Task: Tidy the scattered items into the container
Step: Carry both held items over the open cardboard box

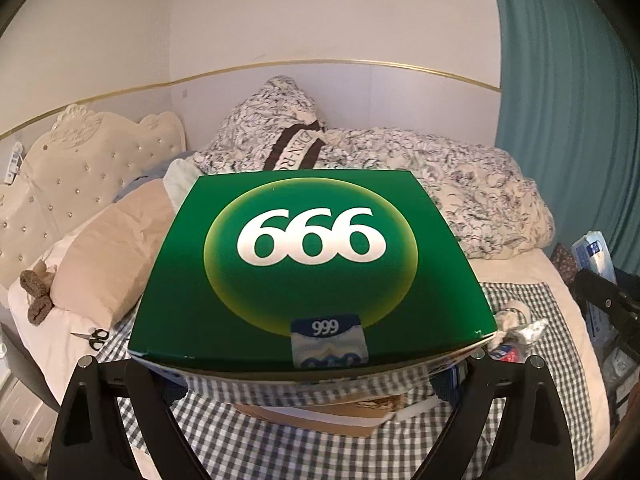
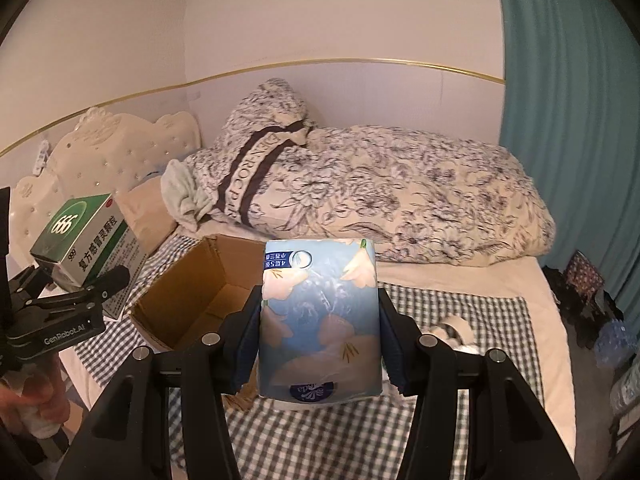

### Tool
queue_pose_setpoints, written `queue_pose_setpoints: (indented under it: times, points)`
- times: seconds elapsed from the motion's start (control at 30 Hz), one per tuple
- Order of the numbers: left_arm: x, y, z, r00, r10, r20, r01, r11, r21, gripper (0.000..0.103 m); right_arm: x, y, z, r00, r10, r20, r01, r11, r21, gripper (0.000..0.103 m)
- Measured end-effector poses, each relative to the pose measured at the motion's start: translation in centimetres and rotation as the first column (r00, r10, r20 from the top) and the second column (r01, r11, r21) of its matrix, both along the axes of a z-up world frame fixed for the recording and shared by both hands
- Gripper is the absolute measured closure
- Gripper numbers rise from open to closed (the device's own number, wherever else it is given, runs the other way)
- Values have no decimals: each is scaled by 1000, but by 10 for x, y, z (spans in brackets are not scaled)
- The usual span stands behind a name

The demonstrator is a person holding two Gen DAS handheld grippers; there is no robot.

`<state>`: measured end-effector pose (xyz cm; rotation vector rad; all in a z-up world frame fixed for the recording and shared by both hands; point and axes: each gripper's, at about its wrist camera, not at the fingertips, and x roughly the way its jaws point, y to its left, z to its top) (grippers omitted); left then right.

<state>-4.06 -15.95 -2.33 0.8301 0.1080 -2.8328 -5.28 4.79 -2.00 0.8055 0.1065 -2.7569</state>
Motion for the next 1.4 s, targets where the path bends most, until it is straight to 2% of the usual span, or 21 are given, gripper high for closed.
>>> queue_pose_setpoints:
  times: [0.57,1.03,1.2,1.4]
  points:
    - [-29,-43,-32,996,27,88,-27,1000,2,9,-38,-66,-23,993,102,57,-103,995,14,51]
    - [-74,-59,-77,980,4,199,-5,1000,6,9,-97,-117,-64,974,172,151,-179,983,38,51]
    - [-91,-60,-95,971,-34,237,28,999,28,9,-122,-131,-87,955,196,224,-203,979,8,51]
    - [-107,-57,-119,958,-60,280,50,998,42,9,-141,-147,-115,939,202,280,-220,975,34,51]
